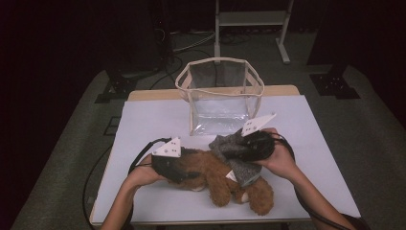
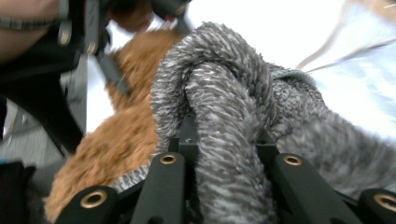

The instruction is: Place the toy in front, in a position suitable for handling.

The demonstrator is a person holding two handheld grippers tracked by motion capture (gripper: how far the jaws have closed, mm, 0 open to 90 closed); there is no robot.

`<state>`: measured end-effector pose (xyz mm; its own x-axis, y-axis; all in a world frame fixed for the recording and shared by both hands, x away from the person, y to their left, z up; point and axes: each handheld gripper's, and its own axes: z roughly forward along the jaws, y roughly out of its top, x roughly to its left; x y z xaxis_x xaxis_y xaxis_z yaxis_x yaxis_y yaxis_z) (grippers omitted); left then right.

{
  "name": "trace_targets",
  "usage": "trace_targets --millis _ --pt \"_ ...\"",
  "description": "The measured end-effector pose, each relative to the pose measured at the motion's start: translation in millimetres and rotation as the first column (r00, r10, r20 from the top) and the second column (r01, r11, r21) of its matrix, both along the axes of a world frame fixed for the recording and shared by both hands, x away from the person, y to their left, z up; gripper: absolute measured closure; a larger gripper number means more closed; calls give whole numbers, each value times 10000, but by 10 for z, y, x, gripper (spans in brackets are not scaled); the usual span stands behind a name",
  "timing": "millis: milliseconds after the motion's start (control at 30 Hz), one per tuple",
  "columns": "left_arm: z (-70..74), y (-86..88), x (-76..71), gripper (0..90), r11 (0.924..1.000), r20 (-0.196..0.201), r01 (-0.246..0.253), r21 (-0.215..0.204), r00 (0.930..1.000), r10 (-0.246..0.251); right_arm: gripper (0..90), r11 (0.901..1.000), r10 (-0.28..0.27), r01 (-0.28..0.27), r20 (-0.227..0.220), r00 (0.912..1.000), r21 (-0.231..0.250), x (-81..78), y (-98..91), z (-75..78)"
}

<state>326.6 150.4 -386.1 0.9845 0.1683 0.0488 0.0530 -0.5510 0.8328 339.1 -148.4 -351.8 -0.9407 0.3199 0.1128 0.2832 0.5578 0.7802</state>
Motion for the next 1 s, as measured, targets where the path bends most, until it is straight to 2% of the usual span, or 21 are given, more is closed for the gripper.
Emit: trace_targets --millis 100,133,167,267,333,367,400,433,500,633,800,833,933,967,1000 --pt "-10 25 -7 279 9999 -29 -30 -114 10000 30 720 9999 -110 108 186 9998 101 -54 2 -27" --pt "-10 31 -22 279 9999 12 -96 -122 10000 96 722 9993 -187 179 253 9995 316 -110 -68 -35" --pt "-10 31 -22 279 9999 12 -96 -122 10000 96 722 9993 -187 179 253 9995 316 -110 -68 -35" --pt "-4 21 -26 278 9998 49 -143 -108 9999 143 724 9969 -488 467 324 9983 628 -288 -290 -75" --pt "-5 20 -20 278 9998 22 -187 -115 9998 187 727 9955 -673 652 279 9973 693 -387 -422 -100" --pt "-4 17 -12 278 9997 25 -215 -113 9998 215 727 9955 -673 652 279 9973 693 -387 -422 -100" --pt "-4 12 -10 278 9996 46 -241 -112 9997 242 729 9946 -873 856 274 9958 585 -482 -550 -147" --pt "-4 12 -10 278 9996 46 -241 -112 9997 242 729 9946 -873 856 274 9958 585 -482 -550 -147" --pt "-6 7 -4 279 9996 5 -248 -157 9997 248 730 9945 -1035 1037 -105 9946 172 -595 -720 -246" --pt "-1 -8 1 279 9997 12 -229 -100 9997 229 731 9924 -1230 1233 -609 9905 7 -670 -896 -342" --pt "-1 -24 2 279 9997 8 -236 -97 9997 236 730 9918 -1248 1260 -478 9910 230 -643 -908 -252" --pt "-1 -32 -1 279 9998 28 -197 -98 9998 197 731 9930 -1085 1097 -313 9936 431 -578 -824 -140" --pt "5 -50 -7 278 9999 112 -125 -9 9999 125 729 9964 -754 750 91 9971 386 -460 -635 -2" --pt "5 -50 -7 278 9999 112 -125 -9 9999 125 729 9964 -754 750 91 9971 386 -460 -635 -2" --pt "7 -60 -10 278 10000 155 -88 31 9998 87 728 9973 -648 641 182 9977 352 -405 -553 42"
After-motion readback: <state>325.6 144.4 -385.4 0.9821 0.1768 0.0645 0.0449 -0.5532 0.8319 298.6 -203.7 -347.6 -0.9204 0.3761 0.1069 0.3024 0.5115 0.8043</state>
